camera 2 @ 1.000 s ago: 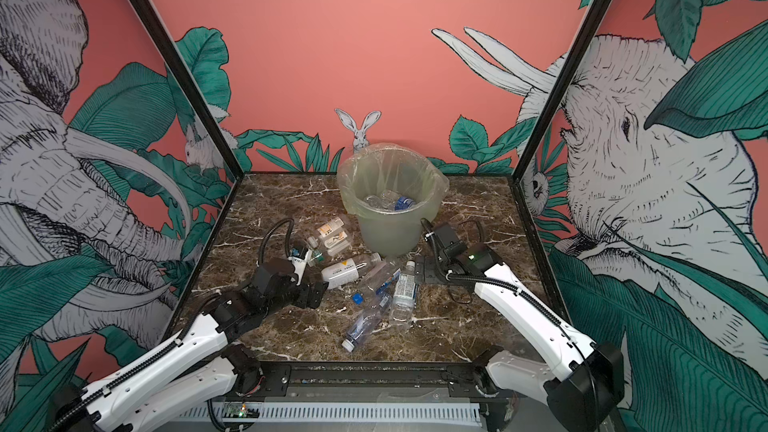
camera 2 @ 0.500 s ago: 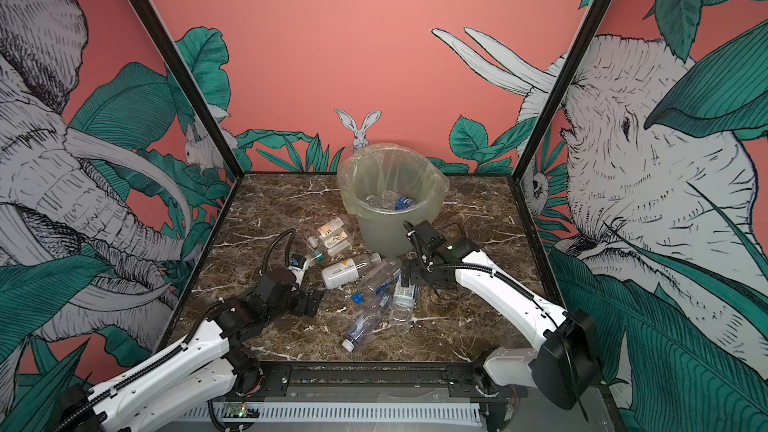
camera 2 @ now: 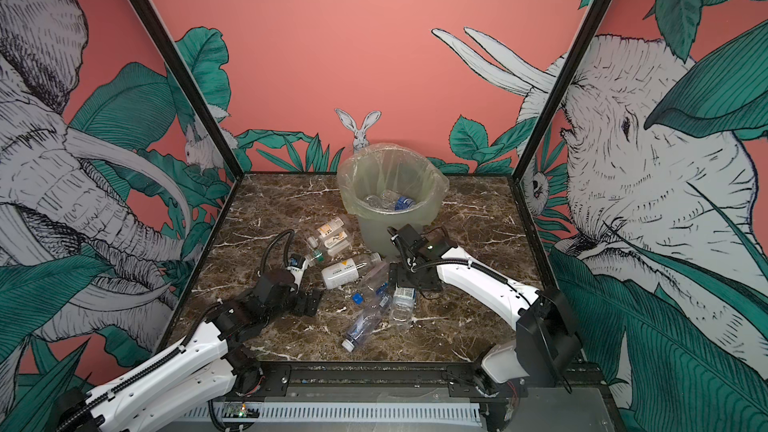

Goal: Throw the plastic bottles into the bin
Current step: 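Move the right gripper over the clear white-capped bottle beside the bin, then lower the right gripper onto the clear bottle and close it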

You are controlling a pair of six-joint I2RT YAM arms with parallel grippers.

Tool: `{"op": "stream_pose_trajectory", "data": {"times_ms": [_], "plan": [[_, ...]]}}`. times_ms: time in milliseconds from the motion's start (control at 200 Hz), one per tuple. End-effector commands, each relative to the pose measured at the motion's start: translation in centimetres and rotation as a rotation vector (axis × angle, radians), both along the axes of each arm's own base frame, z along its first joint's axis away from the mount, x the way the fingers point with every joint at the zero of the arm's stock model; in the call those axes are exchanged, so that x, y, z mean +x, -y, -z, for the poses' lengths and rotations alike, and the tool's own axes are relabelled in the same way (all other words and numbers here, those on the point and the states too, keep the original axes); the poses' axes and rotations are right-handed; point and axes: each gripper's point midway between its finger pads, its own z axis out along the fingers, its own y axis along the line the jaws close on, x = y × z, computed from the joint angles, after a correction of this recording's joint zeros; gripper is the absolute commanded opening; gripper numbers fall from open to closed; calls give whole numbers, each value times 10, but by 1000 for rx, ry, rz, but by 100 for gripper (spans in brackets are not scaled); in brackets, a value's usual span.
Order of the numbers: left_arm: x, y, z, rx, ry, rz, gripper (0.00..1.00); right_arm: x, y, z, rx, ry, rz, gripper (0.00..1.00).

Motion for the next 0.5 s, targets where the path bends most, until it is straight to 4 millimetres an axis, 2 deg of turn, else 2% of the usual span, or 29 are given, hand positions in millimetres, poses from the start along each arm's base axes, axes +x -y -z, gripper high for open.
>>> {"op": "stream_pose_trajectory", "data": {"times_ms": [0, 310, 495], "plan": [[0, -1, 1, -6, 16, 2, 100, 2, -4, 6, 2, -9, 26, 99], [0, -2, 1, -4, 19, -7, 100, -1, -5, 29, -16, -48, 27, 99], [0, -2, 2, -3, 17, -7, 100, -3, -2, 41, -32, -61, 30, 95]]}}
